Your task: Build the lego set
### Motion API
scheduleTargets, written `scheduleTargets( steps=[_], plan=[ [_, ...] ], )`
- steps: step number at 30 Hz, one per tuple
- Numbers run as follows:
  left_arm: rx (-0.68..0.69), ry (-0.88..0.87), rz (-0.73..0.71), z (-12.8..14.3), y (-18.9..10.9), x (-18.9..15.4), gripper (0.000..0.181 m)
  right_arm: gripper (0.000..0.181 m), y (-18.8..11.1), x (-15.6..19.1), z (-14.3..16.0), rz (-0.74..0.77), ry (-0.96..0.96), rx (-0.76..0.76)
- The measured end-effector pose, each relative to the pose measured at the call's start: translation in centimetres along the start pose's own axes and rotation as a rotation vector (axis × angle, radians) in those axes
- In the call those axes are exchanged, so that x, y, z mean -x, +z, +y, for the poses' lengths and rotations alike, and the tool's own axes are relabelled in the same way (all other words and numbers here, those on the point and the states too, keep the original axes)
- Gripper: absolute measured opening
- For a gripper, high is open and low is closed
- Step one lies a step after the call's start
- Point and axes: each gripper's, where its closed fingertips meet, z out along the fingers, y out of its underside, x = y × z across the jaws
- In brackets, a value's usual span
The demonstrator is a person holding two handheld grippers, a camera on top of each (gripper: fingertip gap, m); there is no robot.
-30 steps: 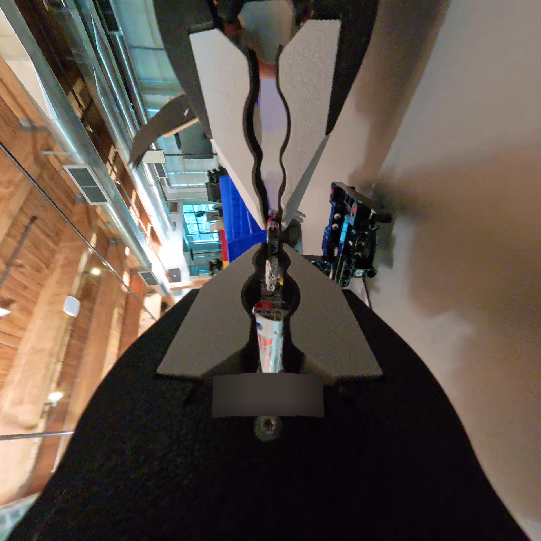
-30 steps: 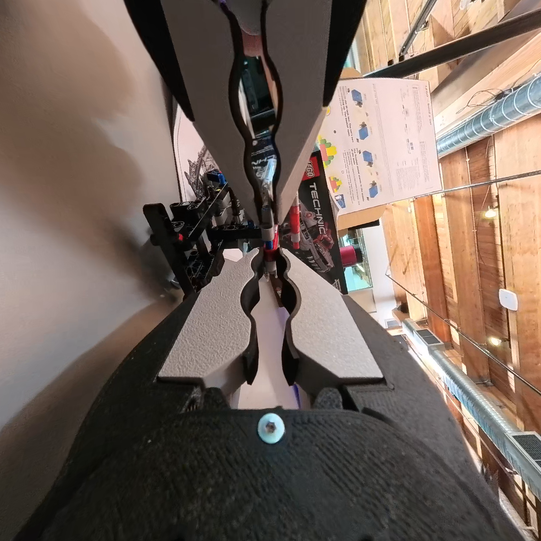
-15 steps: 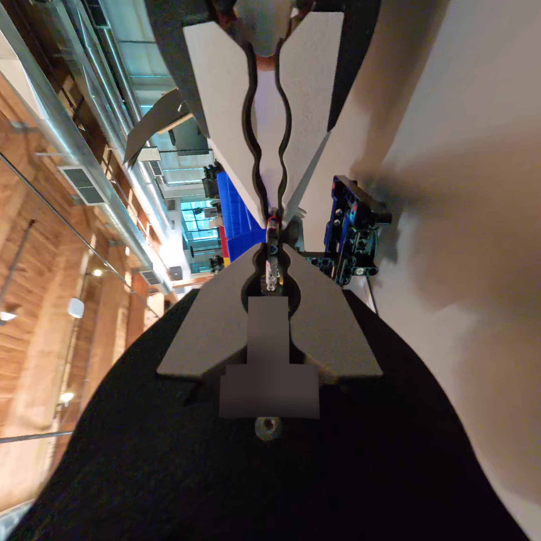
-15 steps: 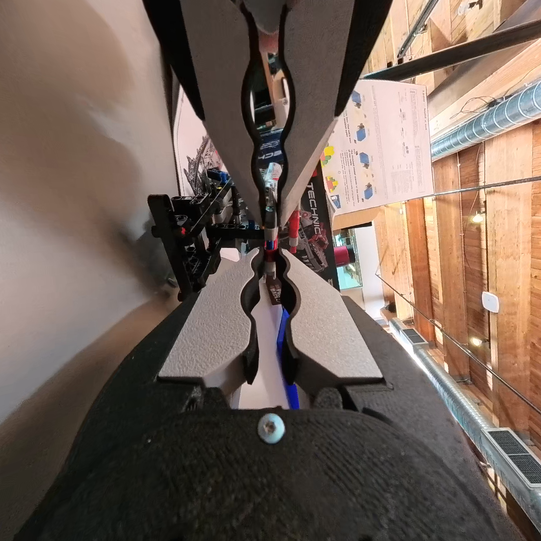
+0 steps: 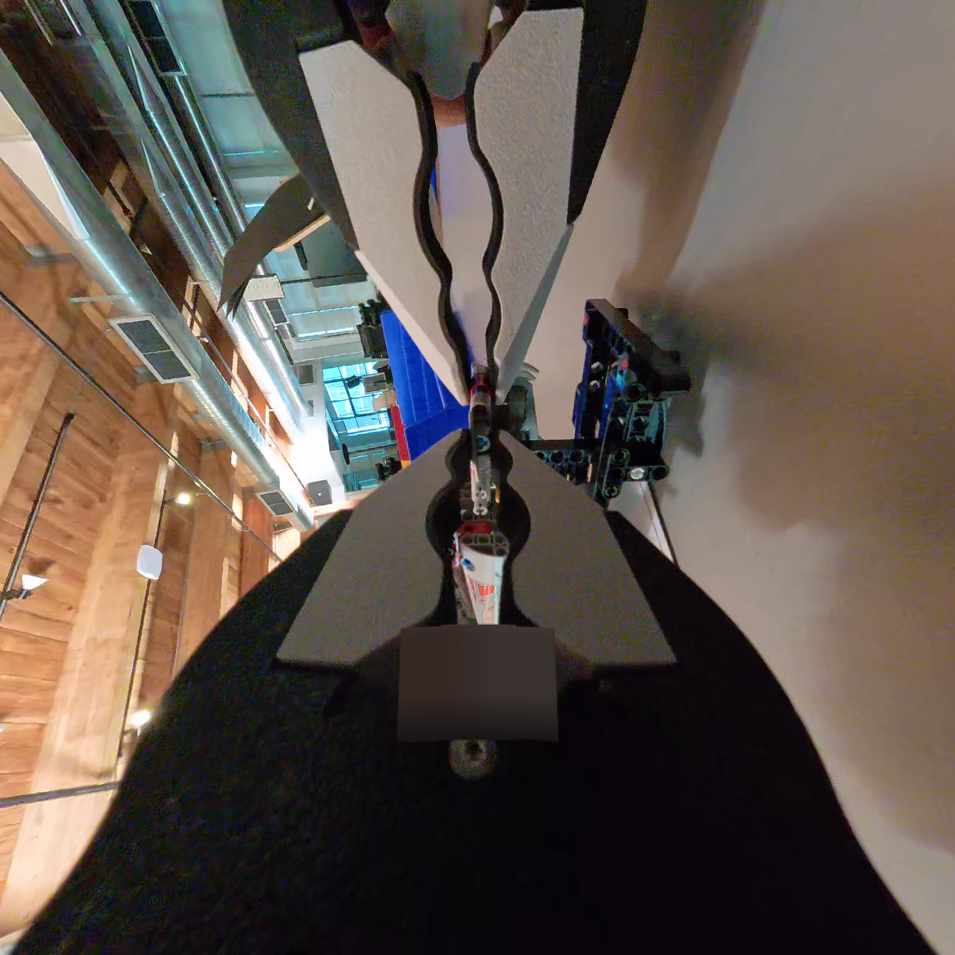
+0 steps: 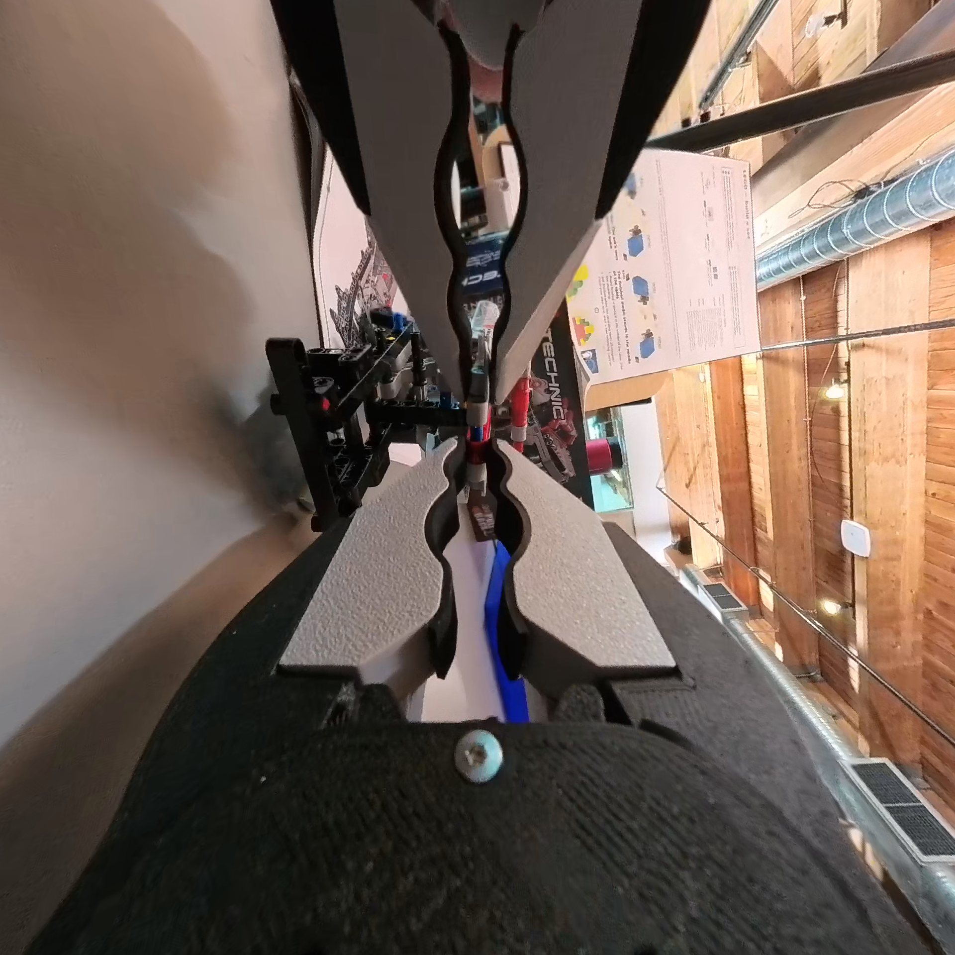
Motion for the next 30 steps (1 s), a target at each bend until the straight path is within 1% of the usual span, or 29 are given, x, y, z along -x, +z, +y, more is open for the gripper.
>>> scheduleTargets(
  steps=[4,6,7,8,9,11,13,15,19,23,26,28,30],
  plan=[
    [-0.029,-0.017,-0.025,0.09,0.04,0.03,0.004,0.006,0.03,-0.08,0.03,-0.02,0.114,-0.066],
    [-0.023,-0.011,-0.035,0.11,0.15,-0.03,0.004,0.007,0.12,-0.08,0.2,-0.017,0.13,-0.072],
    [-0.023,-0.003,-0.039,0.12,0.18,-0.04,0.004,0.01,0.13,-0.16,0.27,-0.01,0.134,-0.073],
    [-0.025,0.0,-0.044,0.13,0.19,-0.03,0.004,0.019,0.18,-0.39,0.35,0.002,0.142,-0.07],
    [-0.027,-0.005,-0.05,0.14,0.24,0.01,0.004,0.021,0.29,-0.47,0.54,0.004,0.161,-0.062],
    [-0.026,-0.016,-0.059,0.2,0.36,0.09,0.004,0.02,0.5,0.11,0.58,-0.04,0.198,-0.069],
    [-0.032,-0.017,-0.063,0.15,0.41,0.08,0.004,0.011,0.55,-0.02,0.64,-0.024,0.17,-0.064],
    [-0.04,-0.031,-0.065,0.15,0.48,0.03,0.004,0.008,0.66,-0.17,0.78,-0.008,0.159,-0.052],
    [-0.053,-0.053,-0.071,0.26,0.64,0.05,0.004,0.008,0.78,-0.22,0.93,-0.008,0.15,-0.037],
    [-0.07,-0.136,-0.056,0.16,0.69,0.11,0.004,0.007,0.68,-0.2,0.9,-0.001,0.085,-0.024],
    [-0.111,-0.184,-0.055,0.04,0.57,0.14,0.004,0.006,0.55,-0.19,0.72,-0.003,0.069,-0.024],
    [-0.13,-0.131,-0.054,-0.09,0.4,0.06,0.003,0.006,0.47,-0.09,0.49,-0.002,0.034,-0.024],
    [-0.111,-0.05,-0.059,-0.13,0.32,-0.04,0.004,0.006,0.43,-0.01,0.4,-0.002,0.017,-0.021]
  ],
)
